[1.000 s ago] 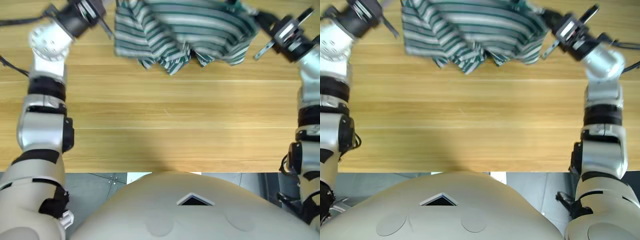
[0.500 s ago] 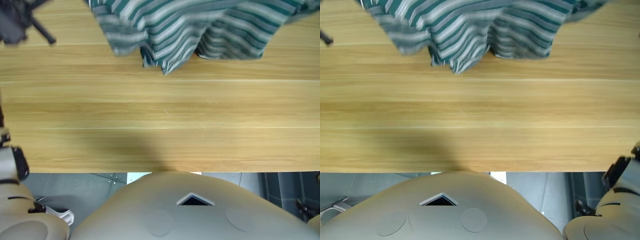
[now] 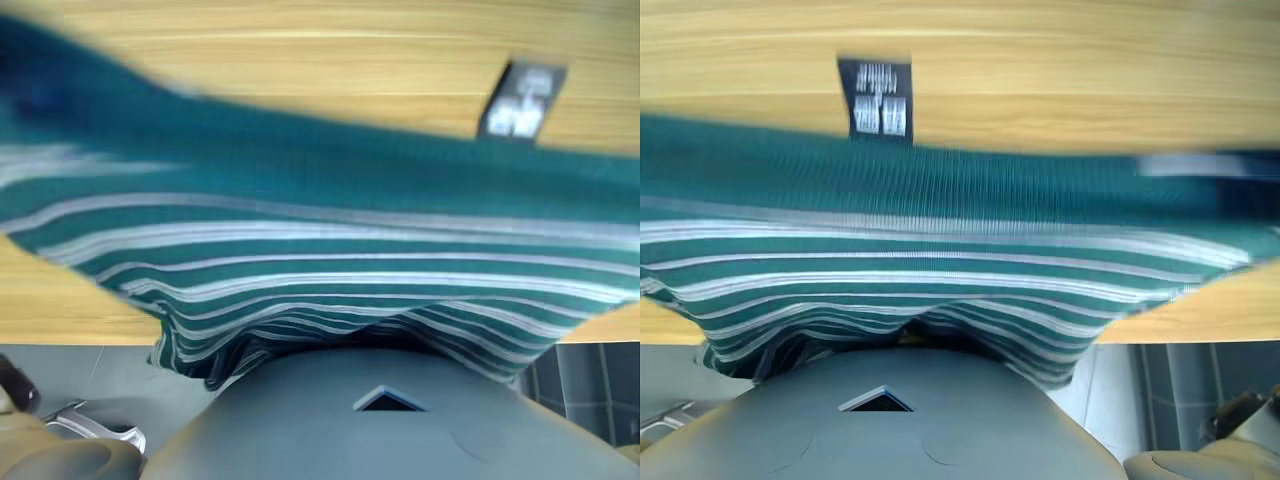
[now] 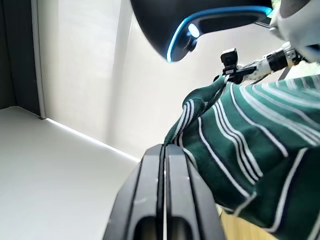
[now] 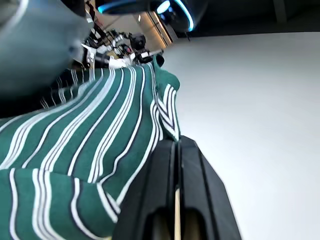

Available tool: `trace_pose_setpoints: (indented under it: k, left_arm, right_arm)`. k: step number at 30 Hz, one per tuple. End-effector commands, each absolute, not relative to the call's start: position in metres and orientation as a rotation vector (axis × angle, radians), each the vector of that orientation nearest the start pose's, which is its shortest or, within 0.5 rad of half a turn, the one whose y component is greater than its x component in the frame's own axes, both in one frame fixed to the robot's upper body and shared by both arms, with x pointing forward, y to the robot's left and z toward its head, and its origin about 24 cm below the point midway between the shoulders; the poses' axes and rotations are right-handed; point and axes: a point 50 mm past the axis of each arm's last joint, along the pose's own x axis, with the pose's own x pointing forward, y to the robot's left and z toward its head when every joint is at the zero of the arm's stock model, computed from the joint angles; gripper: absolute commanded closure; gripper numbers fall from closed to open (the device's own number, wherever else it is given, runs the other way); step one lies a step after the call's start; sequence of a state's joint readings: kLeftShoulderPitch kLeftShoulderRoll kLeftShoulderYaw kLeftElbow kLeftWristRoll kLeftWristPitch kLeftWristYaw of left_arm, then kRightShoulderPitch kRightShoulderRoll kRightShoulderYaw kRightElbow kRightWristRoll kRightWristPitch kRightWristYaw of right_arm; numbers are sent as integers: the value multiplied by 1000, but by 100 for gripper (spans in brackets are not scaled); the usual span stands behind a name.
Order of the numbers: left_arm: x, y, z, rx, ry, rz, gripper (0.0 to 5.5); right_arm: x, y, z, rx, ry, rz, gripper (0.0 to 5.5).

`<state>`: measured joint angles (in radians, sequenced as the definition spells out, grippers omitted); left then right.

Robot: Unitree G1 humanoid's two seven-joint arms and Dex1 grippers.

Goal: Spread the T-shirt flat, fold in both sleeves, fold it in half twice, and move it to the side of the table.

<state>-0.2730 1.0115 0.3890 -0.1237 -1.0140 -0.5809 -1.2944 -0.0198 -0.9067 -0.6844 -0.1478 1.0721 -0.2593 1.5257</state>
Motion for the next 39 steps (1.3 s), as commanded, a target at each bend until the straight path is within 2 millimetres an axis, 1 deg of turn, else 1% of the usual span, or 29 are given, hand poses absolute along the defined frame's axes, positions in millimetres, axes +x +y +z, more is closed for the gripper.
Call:
trace_pose_setpoints:
  k: [1,2,3,4,5,6,7,8,9,10,11,12,13,14,16,18,20,22,24,26,27,29,30,31,32,33,35,38,39]
  left_arm:
    - [282,243,268,949,-678,-1019,550]
    - [308,236,252,1021,-512,-1030,550]
    - [327,232,237,1078,-359,-1057,550]
    - [347,227,223,1121,-180,-1069,550]
    - [369,221,216,1140,2,-1012,550]
    - [390,217,222,1155,120,-855,550]
    - [405,216,237,1175,154,-649,550]
    - [414,218,259,1213,110,-418,550]
    - [417,220,300,1145,-57,-154,550]
    - [410,222,349,910,-284,31,550]
    - [398,227,386,678,-460,135,550]
    - [384,235,412,517,-615,181,550]
    - [372,241,427,460,-728,209,550]
    - [364,249,428,520,-807,237,550]
    - [356,263,411,645,-885,230,550]
    - [356,280,369,769,-848,159,550]
    - [355,293,327,822,-799,136,550]
    - [355,289,285,895,-758,34,550]
    - [353,274,240,935,-695,-193,550]
    - [342,261,188,953,-540,-509,550]
    - [329,258,158,963,-430,-681,550]
    - [298,259,117,979,-268,-945,550]
    - [281,259,107,972,-231,-1038,550]
    - [271,259,105,956,-230,-1085,550]
    - [264,258,106,938,-239,-1115,550]
    - [260,257,108,925,-248,-1127,550]
    - [256,256,110,917,-247,-1147,550]
    - [249,253,111,921,-235,-1172,550]
    - [251,250,111,918,-236,-1172,550]
  right_arm:
    - [250,-291,242,-755,-432,1003,549]
    - [280,-286,232,-826,-295,957,549]
    - [305,-281,225,-885,-180,912,549]
    - [334,-275,223,-955,-66,821,549]
    - [365,-267,232,-1026,16,661,549]
    - [389,-259,255,-1082,24,449,549]
    - [401,-254,282,-1113,-18,252,549]
    - [405,-252,309,-1086,-95,88,549]
    - [401,-256,342,-996,-222,-102,549]
    - [392,-260,371,-916,-349,-231,549]
    - [382,-265,393,-832,-461,-319,549]
    - [372,-272,408,-801,-556,-384,549]
    - [364,-279,415,-789,-623,-422,549]
    - [358,-288,413,-796,-669,-440,549]
    - [351,-305,396,-838,-701,-445,549]
    - [350,-319,358,-892,-664,-374,549]
    - [346,-334,316,-946,-599,-319,549]
    - [342,-341,274,-957,-528,-224,549]
    - [340,-340,237,-932,-433,-79,549]
    - [337,-333,208,-892,-343,115,549]
    - [333,-327,191,-910,-294,242,549]
    - [320,-313,159,-890,-199,516,549]
    - [304,-306,140,-875,-133,694,549]
    - [286,-299,125,-845,-71,862,549]
    - [272,-294,116,-808,-30,985,549]
    - [262,-291,112,-777,-9,1057,549]
    - [254,-288,113,-725,-8,1118,549]
    - [251,-280,117,-682,-13,1154,549]
    - [253,-275,120,-679,-36,1144,549]
